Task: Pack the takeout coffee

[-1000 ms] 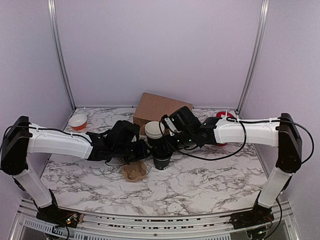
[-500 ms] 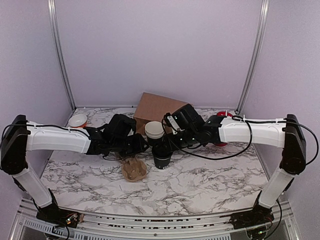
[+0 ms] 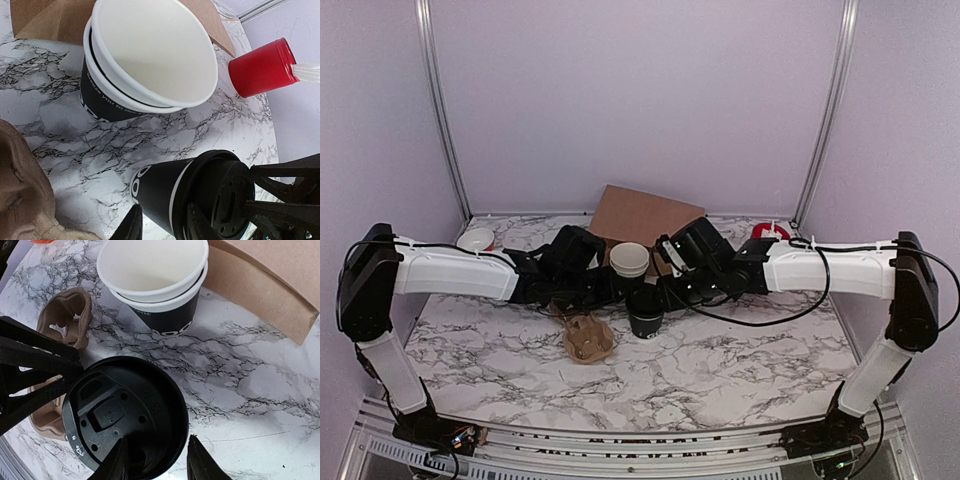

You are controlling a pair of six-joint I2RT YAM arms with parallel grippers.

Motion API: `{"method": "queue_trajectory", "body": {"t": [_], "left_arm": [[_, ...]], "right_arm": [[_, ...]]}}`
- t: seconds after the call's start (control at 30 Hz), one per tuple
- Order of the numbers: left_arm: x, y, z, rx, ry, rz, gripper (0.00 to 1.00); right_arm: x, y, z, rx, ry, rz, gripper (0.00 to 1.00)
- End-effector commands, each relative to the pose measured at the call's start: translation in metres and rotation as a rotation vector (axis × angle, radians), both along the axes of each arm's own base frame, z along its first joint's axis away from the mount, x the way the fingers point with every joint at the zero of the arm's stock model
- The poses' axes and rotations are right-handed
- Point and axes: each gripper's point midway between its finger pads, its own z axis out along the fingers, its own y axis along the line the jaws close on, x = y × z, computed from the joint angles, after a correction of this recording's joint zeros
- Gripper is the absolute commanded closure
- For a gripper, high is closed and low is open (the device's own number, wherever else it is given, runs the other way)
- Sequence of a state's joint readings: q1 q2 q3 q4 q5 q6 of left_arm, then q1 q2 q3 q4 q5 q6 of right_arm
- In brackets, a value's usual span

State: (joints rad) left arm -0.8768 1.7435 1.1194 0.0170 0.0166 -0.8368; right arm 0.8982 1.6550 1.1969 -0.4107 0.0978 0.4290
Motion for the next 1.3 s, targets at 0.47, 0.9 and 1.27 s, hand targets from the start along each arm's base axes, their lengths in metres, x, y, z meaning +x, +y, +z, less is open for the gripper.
{"method": "queue_trajectory", "body": {"t": [0.47, 0.9, 1.27], "left_arm": [[-0.026, -0.002, -0.024, 0.017, 0.049, -0.038, 0.73], [-0.059, -0.011, -0.028, 0.012, 0.062, -0.061, 0.76], [-0.053, -0.007, -0.002, -0.009, 0.008, -0.035, 0.75]], "right_arm": [[0.010, 0.002, -0.007, 0.016, 0.011, -0.006, 0.71], [0.021, 0.006, -0.009, -0.013, -0.008, -0.004, 0.73], [0.019, 0.004, 0.002, -0.005, -0.024, 0.004, 0.73]]}}
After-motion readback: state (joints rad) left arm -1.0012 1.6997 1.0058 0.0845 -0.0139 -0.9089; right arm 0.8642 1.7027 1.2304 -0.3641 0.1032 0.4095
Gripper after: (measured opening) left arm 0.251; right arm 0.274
